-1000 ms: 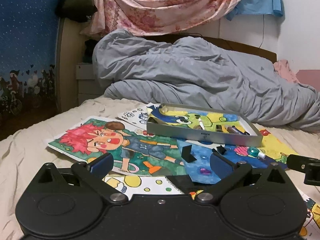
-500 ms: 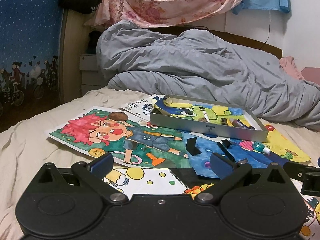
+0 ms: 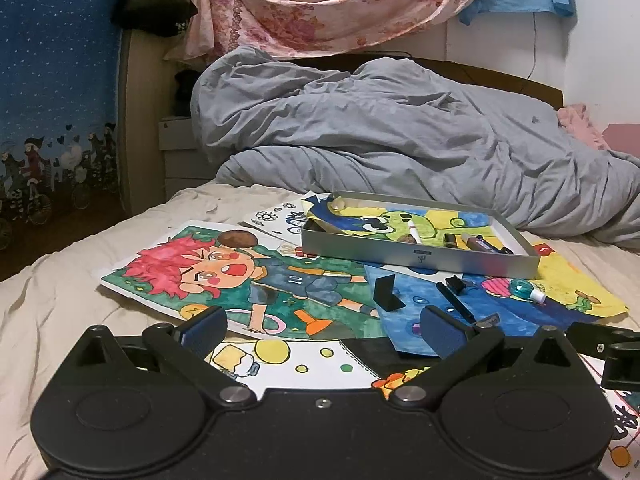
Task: Organize rigid objects
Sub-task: 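Move both open tools back over the remaining items on the drawings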
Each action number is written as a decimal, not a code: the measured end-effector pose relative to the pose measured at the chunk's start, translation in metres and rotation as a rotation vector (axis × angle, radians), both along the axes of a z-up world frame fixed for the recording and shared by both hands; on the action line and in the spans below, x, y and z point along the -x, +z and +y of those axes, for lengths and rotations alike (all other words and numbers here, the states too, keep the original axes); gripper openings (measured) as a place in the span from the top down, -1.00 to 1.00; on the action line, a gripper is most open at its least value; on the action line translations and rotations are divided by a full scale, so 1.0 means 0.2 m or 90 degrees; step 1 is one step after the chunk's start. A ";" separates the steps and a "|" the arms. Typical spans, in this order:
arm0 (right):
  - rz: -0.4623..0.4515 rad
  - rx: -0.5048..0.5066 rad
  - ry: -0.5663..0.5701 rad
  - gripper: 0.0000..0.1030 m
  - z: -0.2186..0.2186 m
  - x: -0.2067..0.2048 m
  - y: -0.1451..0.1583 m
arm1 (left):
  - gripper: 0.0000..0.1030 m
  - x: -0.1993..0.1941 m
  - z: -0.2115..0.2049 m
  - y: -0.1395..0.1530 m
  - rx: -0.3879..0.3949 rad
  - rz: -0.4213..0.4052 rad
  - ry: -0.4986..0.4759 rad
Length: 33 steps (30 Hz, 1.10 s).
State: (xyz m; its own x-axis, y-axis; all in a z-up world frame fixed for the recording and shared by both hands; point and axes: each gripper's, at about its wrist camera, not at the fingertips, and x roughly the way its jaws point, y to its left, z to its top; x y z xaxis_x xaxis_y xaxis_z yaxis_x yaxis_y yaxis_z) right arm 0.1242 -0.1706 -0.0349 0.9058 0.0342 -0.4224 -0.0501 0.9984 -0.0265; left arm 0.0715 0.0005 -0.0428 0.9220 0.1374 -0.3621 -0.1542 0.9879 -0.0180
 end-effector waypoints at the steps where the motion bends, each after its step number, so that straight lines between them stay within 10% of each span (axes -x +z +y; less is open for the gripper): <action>1: -0.002 0.004 0.001 -0.99 0.01 -0.01 0.00 | -0.98 0.00 0.00 0.00 -0.001 0.000 -0.002; 33: 0.066 0.119 0.167 -0.99 0.14 -0.46 -0.07 | -0.98 -0.62 0.03 -0.09 0.097 0.110 -0.091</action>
State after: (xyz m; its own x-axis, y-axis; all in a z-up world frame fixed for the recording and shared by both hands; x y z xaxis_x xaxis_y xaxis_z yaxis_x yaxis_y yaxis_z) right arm 0.2167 -0.1419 -0.0492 0.8283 0.1745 -0.5324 -0.3172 0.9293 -0.1890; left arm 0.1958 0.0066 -0.0610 0.8506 -0.0576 -0.5227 -0.0278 0.9877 -0.1540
